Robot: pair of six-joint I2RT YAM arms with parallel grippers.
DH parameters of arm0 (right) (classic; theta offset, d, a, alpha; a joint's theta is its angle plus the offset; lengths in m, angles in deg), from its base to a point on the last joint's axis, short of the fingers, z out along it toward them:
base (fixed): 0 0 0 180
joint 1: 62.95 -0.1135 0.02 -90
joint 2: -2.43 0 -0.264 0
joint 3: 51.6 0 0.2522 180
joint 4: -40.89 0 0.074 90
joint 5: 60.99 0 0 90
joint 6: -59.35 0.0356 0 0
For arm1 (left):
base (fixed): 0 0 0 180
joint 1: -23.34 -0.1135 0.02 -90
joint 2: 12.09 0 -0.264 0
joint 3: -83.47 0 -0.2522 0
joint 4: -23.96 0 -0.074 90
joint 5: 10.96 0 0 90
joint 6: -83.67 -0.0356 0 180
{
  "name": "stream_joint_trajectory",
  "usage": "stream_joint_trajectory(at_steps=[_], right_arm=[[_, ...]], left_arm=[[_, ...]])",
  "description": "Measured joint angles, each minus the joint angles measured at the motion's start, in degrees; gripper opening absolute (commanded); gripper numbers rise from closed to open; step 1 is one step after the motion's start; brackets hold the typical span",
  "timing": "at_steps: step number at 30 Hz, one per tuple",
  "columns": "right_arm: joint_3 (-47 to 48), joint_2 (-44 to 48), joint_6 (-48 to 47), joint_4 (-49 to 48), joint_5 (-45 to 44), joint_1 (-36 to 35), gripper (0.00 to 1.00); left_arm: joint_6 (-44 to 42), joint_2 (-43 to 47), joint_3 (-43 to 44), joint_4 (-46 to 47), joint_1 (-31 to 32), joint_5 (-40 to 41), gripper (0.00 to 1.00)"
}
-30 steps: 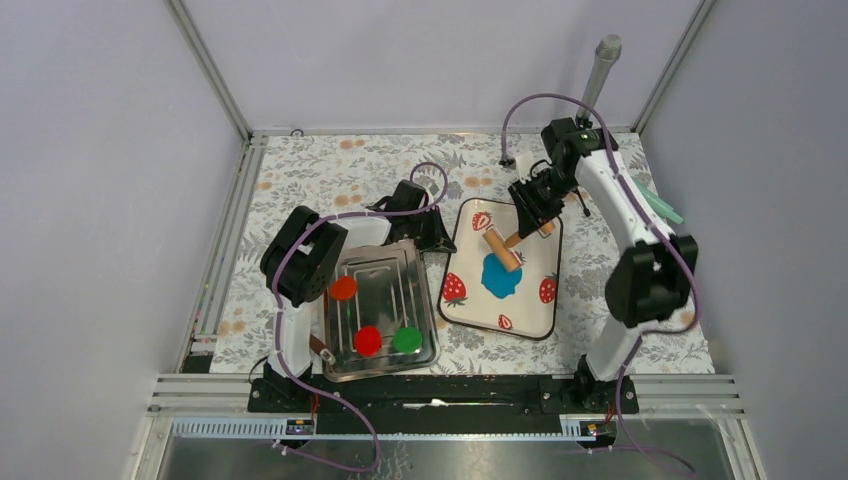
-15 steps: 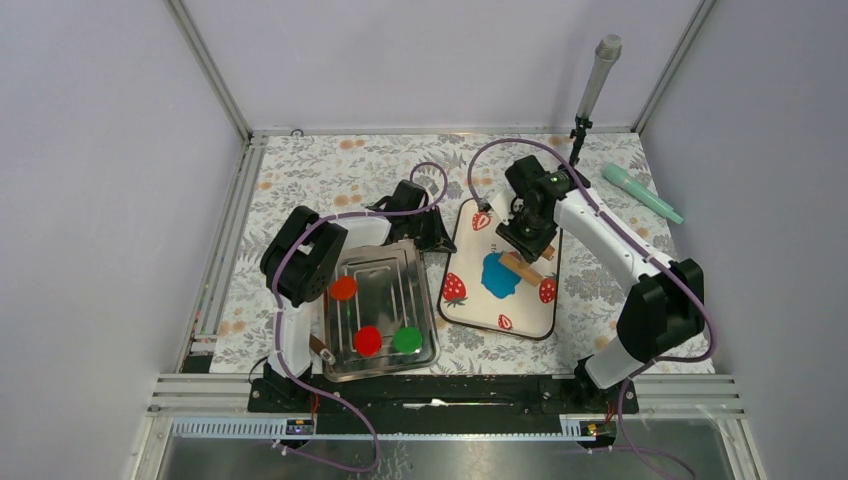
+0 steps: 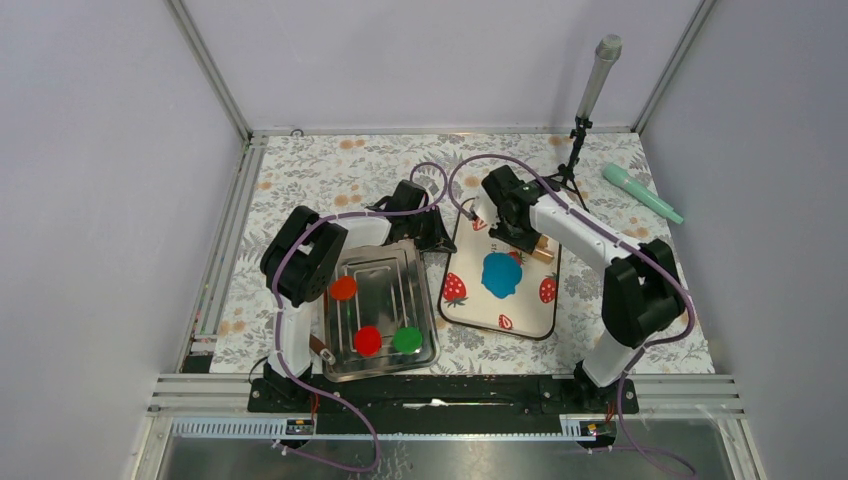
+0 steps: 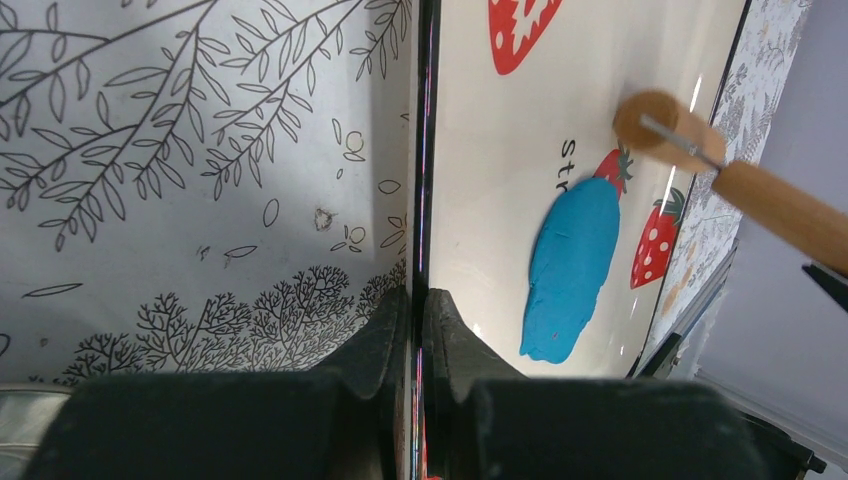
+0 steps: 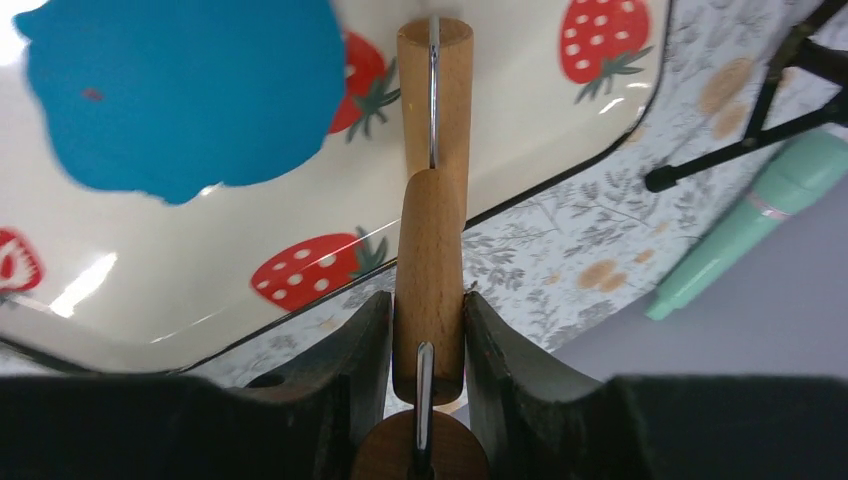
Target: Roll out the dumpling wrappers from the dough
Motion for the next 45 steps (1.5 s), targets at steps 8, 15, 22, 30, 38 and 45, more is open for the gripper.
stream_joint_trajectory(at_steps=[8,15,22,30,38,45], right_arm=[[0.55,-3.39,-1.27,-6.58,-6.91,-0.04,0.0],[9.57,-3.87,5.42,0.57,4.33,2.82,0.0],[16.65,-3.08,19.12,4.17,26.14,18.16,0.0],[0.94,-2.86,32.48,4.79,46.8,31.98,0.0],[-2.25,-3.3,37.53,4.13,51.91,34.93,0.0],[-3.1,-5.95,37.4,1.92,52.85,36.59,0.0]], left_arm=[[0.0,0.0,0.0,0.02,0.04,0.0,0.0],[0.0,0.0,0.0,0.0,0.02,-0.02,0.0],[0.0,0.0,0.0,0.02,0.02,-0.04,0.0],[-0.09,0.0,0.0,0.0,0.0,-0.09,0.0],[-0.35,0.0,0.02,-0.02,0.02,-0.09,0.0],[-0.46,0.0,0.02,-0.02,0.02,-0.09,0.0]])
